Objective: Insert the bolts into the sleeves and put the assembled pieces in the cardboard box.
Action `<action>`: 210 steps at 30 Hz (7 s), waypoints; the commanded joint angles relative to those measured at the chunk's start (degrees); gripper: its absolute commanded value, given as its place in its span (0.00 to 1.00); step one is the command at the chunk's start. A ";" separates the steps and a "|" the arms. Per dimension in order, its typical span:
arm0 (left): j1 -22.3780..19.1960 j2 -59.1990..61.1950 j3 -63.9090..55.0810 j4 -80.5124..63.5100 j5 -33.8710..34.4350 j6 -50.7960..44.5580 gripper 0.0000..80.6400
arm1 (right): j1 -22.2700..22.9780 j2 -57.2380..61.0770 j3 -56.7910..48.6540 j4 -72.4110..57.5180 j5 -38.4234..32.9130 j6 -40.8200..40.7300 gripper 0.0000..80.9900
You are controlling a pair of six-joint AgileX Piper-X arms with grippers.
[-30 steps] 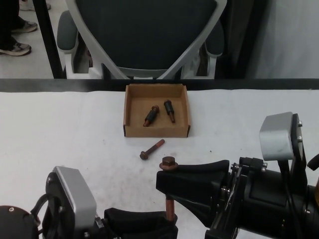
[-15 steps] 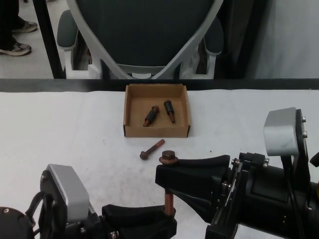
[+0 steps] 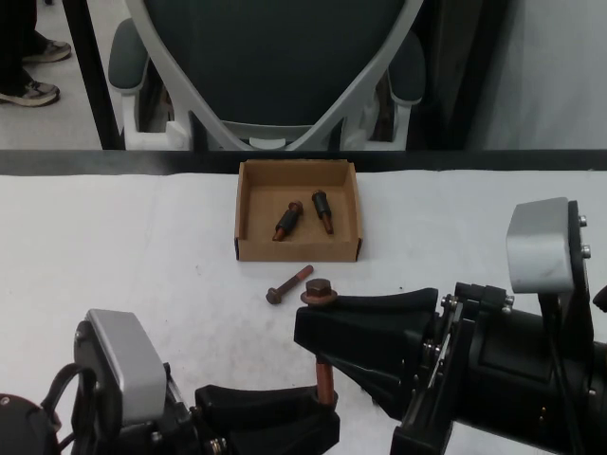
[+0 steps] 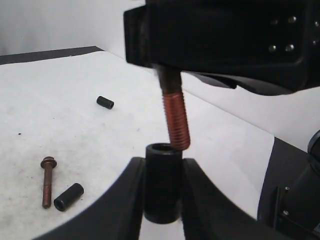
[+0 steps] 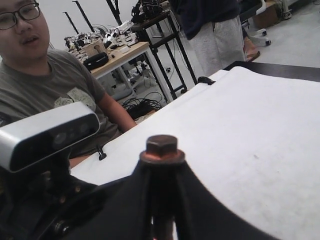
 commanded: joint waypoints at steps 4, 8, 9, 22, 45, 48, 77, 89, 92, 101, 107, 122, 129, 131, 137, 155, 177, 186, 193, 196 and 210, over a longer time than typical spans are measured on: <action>-0.23 -0.22 -0.62 -4.07 0.13 4.14 0.01 | 0.10 0.00 0.07 3.40 -0.86 -1.69 0.00; -0.23 -0.22 -0.62 -4.07 0.13 4.91 0.01 | 0.10 0.00 0.07 3.15 -0.39 -1.69 0.00; -0.23 -0.22 -0.62 -3.93 0.13 4.92 0.01 | 0.10 0.00 0.07 3.06 -0.39 -1.69 0.00; -0.23 -0.22 -0.62 2.55 1.44 4.23 0.01 | -0.02 0.00 -1.13 0.09 -0.03 -1.87 0.00; -0.23 8.72 -0.62 -10.79 1.58 3.39 0.01 | -0.02 0.00 -1.66 -1.24 2.56 -1.71 0.00; -0.31 8.93 -0.62 -14.01 3.14 1.76 0.01 | -0.02 0.00 -1.81 -1.33 3.95 -1.85 0.00; -0.32 8.93 -0.62 -17.31 5.34 -0.72 0.01 | -0.02 1.20 -2.18 -1.62 3.66 -1.73 0.00; -0.21 8.93 -0.62 -17.30 2.41 -0.72 0.01 | -0.02 1.20 -2.18 -1.62 3.44 -1.73 0.00; -0.21 8.93 -0.62 -17.54 2.41 -0.72 0.01 | -0.02 1.20 -2.18 -1.62 3.44 -1.73 0.00; -0.21 8.93 -0.62 -20.07 -1.95 -4.73 0.01 | -0.02 1.04 -2.18 -1.62 3.10 -1.73 0.00; -0.21 8.93 -0.62 -20.27 -5.75 -5.73 0.01 | -0.02 -0.59 -2.18 -1.62 1.88 -1.83 0.00; 0.97 8.93 -0.69 -22.90 -10.70 -6.40 0.01 | -0.02 -4.49 -2.18 3.15 -2.67 -1.43 0.00; 7.25 8.93 -0.83 -22.90 -8.10 -9.41 0.01 | -0.02 -4.48 -2.18 2.70 -6.91 0.93 0.00; 9.23 8.93 -1.04 -22.38 -7.08 -10.67 0.01 | -0.02 -4.48 -2.18 2.69 -7.92 1.93 0.00; 13.38 8.93 -4.52 -14.31 -1.47 -11.04 0.01 | -0.02 -5.39 -2.18 2.69 -11.79 2.27 0.00; 13.76 9.15 -8.99 -7.28 -0.33 -9.05 0.01 | 0.07 -8.83 -2.18 4.59 -22.36 13.24 0.65; 24.48 13.33 -28.35 26.59 3.32 -3.67 0.01 | 0.03 -8.83 -2.18 27.17 -31.87 16.07 0.00; 26.57 28.57 -43.37 41.32 6.81 -1.08 0.01 | 0.03 -8.83 -2.18 38.95 -21.93 15.96 0.00; 26.67 40.23 -56.64 50.95 7.25 4.81 0.01 | 0.03 -8.83 -2.18 38.92 -22.60 14.79 0.00; 27.13 45.80 -63.03 56.10 6.10 7.45 0.01 | 0.03 -8.83 -2.18 38.92 -22.74 14.79 0.00; 31.21 64.75 -84.64 68.06 -0.53 16.28 0.01 | -4.50 -8.83 -2.18 42.15 -20.61 16.28 0.00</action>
